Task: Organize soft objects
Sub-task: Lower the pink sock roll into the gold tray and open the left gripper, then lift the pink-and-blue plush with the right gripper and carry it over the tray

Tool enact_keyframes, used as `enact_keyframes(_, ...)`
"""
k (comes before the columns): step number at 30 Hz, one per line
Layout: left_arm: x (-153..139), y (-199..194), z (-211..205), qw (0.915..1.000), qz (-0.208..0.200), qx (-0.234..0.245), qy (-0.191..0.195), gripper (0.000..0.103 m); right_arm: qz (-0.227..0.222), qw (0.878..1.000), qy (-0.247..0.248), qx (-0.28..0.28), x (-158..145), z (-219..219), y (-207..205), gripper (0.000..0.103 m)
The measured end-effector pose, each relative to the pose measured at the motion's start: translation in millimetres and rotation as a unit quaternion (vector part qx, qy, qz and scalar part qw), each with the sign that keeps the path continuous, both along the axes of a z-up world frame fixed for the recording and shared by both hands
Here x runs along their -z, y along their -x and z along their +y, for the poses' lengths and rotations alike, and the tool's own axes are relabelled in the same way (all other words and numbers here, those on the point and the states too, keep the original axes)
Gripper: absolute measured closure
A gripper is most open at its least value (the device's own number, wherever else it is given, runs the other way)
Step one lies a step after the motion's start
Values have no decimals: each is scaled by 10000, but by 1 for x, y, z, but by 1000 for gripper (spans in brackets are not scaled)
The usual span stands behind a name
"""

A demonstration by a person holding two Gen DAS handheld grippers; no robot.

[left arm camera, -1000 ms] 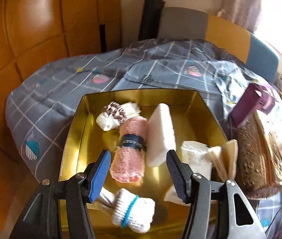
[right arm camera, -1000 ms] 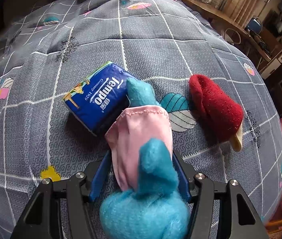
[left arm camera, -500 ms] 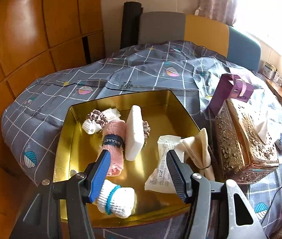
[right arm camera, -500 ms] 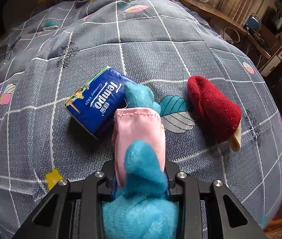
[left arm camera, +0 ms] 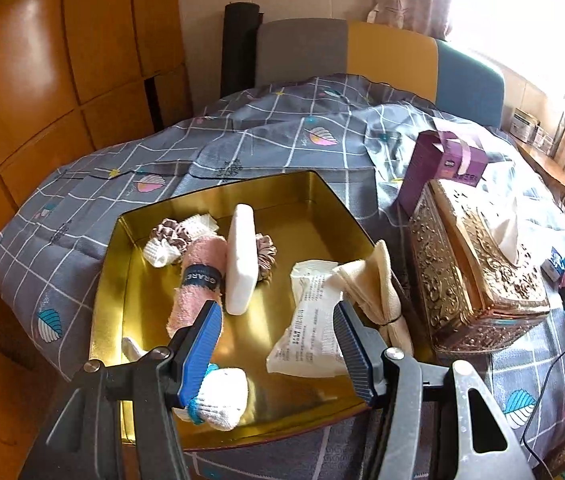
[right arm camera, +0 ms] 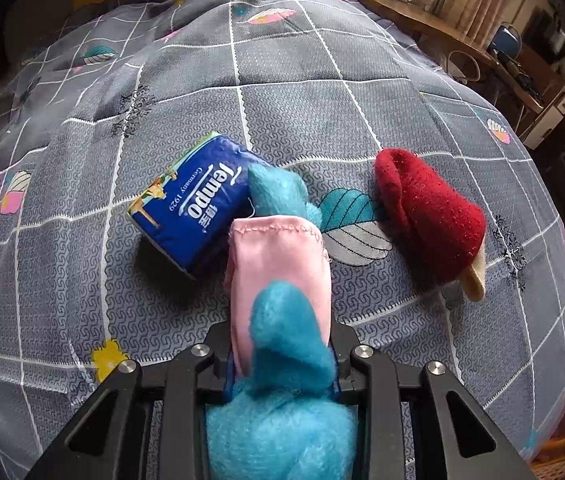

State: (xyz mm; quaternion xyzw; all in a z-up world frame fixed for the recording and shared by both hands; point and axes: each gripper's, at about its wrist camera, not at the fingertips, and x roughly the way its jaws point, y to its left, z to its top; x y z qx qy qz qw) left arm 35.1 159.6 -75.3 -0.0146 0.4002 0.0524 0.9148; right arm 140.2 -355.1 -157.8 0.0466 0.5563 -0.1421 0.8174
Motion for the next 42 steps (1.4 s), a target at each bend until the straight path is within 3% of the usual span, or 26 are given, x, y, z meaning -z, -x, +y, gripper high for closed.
enact_keyframes(6,2,0,-3,9998,8,134,133,44,13,9997,-240,54,2,-10,-5,69)
enact_keyframes(9,2,1,-3,9997,11,159,178,44,42,9983,-576,79,2,-21,-9,60)
enact_keyframes(10,1,2,-3,9997,3,154,184,44,40,9971,-756,41,2,-23,-10,51)
enact_keyframes(23,6,-3,0,9994,77,165,283,44,368,9899,-1363,103,0,-46,0,44)
enact_keyframes(24,7,-3,-1,9994,83,173,287,44,366,9895,-1392,105,0,-48,4,42)
enact_keyframes(26,7,-3,-1,9994,76,185,289,44,416,9873,-1531,104,-1,-50,6,26)
enact_keyframes(33,8,-4,-2,9992,80,205,332,44,445,9901,-1333,-40,-14,-50,18,26)
enact_keyframes(38,8,-4,-3,9993,71,229,287,44,451,9927,-1111,-146,-14,-36,26,48)
enact_keyframes(42,6,-2,-3,9994,41,238,263,44,293,9964,-770,-177,-13,-28,27,50)
